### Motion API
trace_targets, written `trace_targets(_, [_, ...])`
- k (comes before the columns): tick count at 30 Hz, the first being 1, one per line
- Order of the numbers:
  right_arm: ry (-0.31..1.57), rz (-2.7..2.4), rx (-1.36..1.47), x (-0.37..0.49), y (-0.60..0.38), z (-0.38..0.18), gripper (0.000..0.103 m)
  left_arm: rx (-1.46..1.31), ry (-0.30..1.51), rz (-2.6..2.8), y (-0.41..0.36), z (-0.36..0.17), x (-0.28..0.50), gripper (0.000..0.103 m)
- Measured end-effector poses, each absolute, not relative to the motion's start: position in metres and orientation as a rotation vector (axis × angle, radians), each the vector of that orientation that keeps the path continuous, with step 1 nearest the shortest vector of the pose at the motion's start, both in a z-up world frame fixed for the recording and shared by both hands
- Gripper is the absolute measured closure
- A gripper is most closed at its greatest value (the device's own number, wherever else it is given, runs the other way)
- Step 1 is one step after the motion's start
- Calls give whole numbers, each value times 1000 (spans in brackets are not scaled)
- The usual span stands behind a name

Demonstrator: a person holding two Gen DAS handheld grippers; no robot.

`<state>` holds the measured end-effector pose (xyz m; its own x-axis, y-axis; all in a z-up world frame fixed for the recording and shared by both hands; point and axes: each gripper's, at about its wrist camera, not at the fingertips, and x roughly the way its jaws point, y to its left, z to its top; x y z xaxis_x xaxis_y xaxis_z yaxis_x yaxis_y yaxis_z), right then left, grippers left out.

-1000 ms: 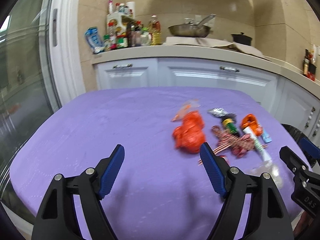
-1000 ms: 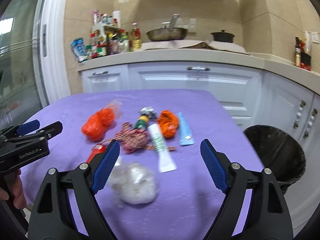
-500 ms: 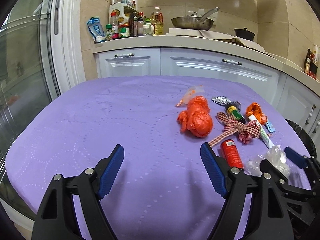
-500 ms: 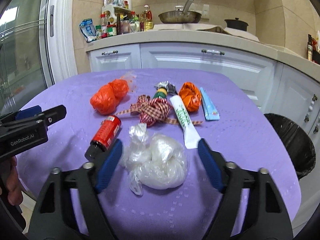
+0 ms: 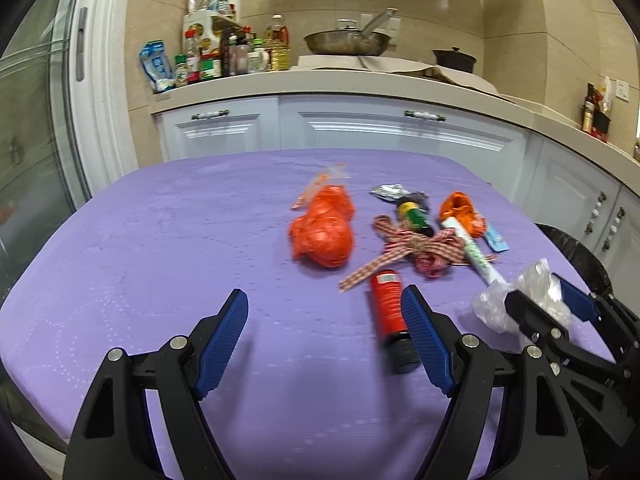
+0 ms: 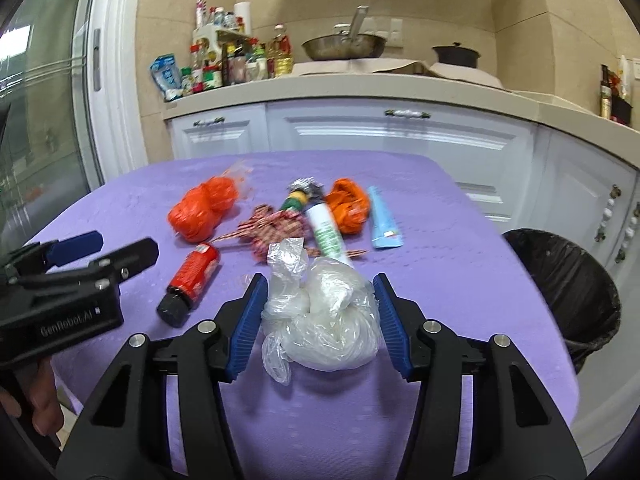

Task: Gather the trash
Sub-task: 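Grasp the red spray can with the left tool while the right tool grasps the plastic bag, then carry the can and bag over the bin and open both tools to drop them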

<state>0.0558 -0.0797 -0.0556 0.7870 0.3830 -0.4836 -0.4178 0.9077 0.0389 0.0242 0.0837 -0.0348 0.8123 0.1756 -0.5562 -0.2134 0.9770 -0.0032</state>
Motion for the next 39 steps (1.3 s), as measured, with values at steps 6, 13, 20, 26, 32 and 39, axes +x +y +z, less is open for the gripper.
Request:
trace_targets(6, [497, 374, -33, 61, -111, -53, 50, -53, 603, 180, 65, -43, 33, 27])
trace_targets(13, [508, 344, 3, 66, -132, -58, 50, -12, 617, 166, 49, -50, 40, 42])
trace_targets(20, [509, 343, 16, 68, -136, -60, 50, 14, 646, 149, 44, -59, 45, 75])
trace_targets(26, [509, 342, 15, 68, -136, -61, 50, 10, 644, 140, 44, -60, 44, 78])
trace_targets(32, [498, 338, 7, 67, -136, -58, 50, -7, 632, 146, 47, -55, 39, 78])
trace_targets(39, [482, 318, 3, 67, -141, -52, 50, -19, 589, 139, 44, -37, 32, 78])
